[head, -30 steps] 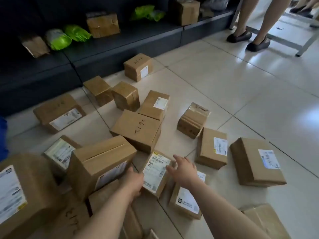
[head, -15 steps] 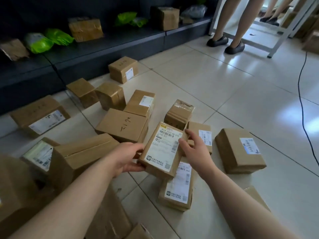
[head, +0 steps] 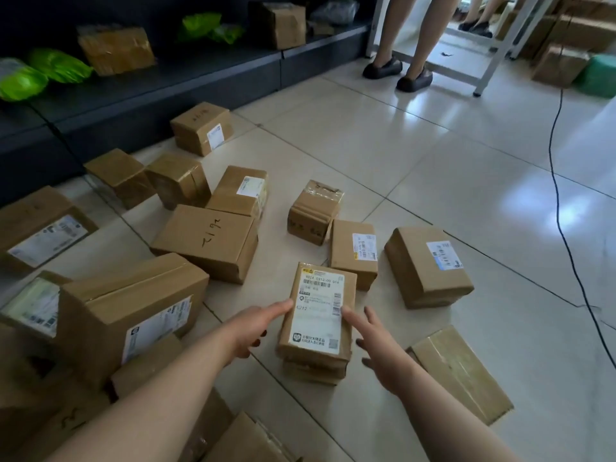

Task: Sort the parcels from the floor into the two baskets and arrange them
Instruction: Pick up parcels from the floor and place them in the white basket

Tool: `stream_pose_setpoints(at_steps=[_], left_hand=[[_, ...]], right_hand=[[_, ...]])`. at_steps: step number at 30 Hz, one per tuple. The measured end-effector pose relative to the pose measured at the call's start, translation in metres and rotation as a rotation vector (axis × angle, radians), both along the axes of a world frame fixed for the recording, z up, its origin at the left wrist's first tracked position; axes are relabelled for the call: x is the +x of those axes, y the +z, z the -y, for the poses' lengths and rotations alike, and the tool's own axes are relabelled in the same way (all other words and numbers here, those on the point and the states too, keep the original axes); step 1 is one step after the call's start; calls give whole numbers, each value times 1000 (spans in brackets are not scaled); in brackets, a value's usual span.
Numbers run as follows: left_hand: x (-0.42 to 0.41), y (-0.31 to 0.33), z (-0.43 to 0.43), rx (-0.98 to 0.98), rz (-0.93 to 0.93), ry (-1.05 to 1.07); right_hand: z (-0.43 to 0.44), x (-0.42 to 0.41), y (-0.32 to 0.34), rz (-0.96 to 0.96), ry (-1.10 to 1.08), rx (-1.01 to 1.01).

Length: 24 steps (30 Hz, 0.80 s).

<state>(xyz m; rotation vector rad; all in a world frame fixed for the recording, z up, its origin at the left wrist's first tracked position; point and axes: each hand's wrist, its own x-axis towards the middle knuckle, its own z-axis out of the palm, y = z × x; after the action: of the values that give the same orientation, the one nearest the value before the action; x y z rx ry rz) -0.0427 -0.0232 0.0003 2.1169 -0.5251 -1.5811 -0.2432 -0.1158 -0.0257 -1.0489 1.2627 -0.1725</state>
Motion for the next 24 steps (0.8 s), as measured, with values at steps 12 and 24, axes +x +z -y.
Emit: stream_pose_setpoints(at_steps=[12, 24], left_hand=[[1, -25, 19, -309, -378, 286], [60, 156, 21, -431, -377, 487]], right_hand=[[-7, 34, -20, 225, -4, 7], [22, 103, 176, 337, 93, -46]])
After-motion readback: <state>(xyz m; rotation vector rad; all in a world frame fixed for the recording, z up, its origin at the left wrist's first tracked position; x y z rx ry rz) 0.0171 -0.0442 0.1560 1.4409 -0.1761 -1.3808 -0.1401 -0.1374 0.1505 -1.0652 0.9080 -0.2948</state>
